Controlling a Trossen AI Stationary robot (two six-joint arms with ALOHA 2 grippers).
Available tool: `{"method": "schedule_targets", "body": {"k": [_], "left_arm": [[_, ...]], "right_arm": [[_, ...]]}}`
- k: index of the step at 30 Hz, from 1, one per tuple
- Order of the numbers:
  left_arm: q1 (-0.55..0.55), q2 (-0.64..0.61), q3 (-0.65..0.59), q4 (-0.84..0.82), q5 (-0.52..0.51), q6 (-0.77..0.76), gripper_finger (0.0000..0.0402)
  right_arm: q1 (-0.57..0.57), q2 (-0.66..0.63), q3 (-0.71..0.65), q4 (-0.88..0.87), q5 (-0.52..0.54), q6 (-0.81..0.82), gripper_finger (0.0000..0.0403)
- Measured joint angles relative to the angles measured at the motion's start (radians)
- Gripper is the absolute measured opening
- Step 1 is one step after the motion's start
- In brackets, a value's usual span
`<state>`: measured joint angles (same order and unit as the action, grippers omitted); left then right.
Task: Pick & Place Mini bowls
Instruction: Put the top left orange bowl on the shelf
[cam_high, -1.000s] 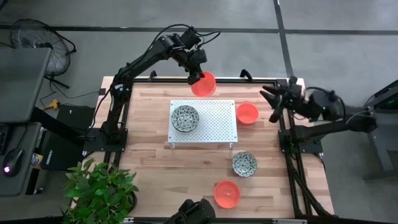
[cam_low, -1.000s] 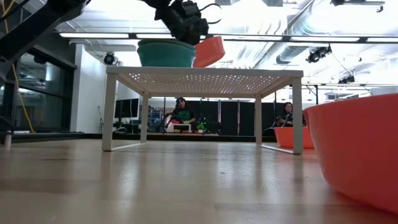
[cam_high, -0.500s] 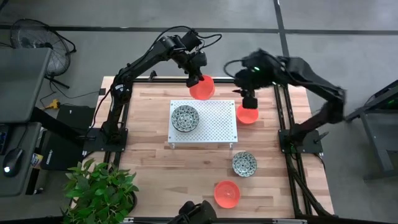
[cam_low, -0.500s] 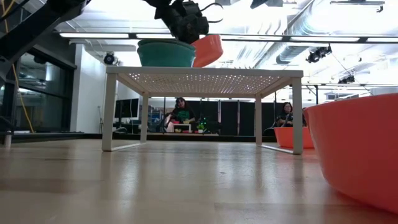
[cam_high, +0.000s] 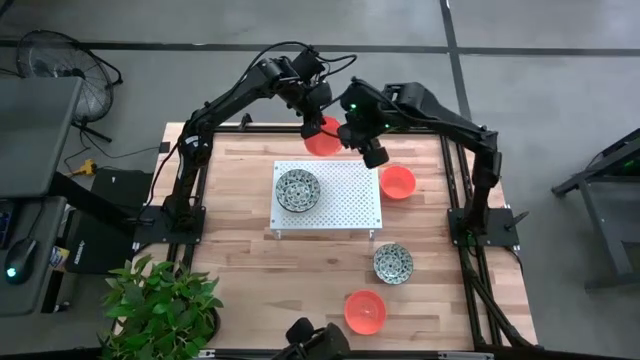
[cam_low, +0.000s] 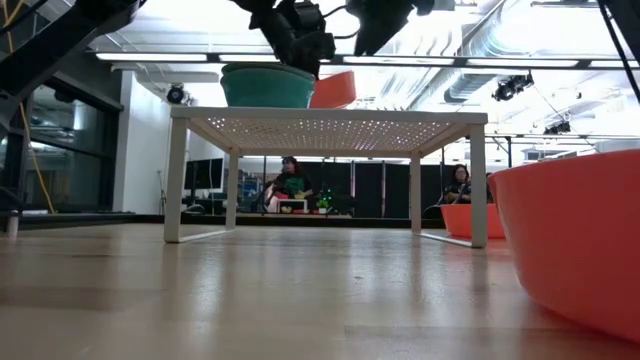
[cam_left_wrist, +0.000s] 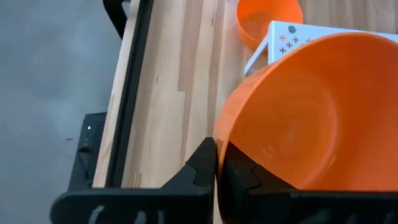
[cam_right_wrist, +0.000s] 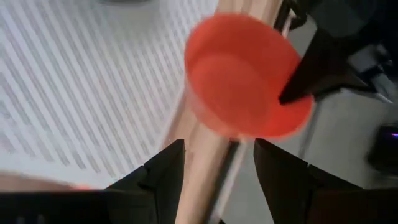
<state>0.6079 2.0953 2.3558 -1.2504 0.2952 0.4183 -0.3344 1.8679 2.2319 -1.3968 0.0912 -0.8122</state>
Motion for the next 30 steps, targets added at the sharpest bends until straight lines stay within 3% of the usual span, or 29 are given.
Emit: {"method": "schedule_targets", "body": {"k": [3,12,16,25,30], "left_arm": [[0.000,0.000,0.000,0.001,-0.014,0.025,0.0000],[-0.006,0.000,0.000,0.003,-0.021,0.084,0.0000],[-0.021,0.000,0.000,0.012,-0.041,0.090,0.0000],[-0.045,0.000,0.000,0.055,-0.088,0.012,0.0000],[-0.047,0.001,0.000,0.082,-0.033,-0.020,0.0000]], "right_arm": [[0.001,-0.003,-0.028,0.011,0.058,-0.078,0.0182],[0.019,-0.003,-0.153,0.064,0.090,-0.213,0.0181],[0.047,-0.002,-0.201,0.126,0.182,-0.222,0.0181],[0.104,-0.007,-0.208,0.091,0.390,-0.150,0.0181],[0.122,-0.027,-0.206,0.076,0.382,-0.151,0.0181]]}}
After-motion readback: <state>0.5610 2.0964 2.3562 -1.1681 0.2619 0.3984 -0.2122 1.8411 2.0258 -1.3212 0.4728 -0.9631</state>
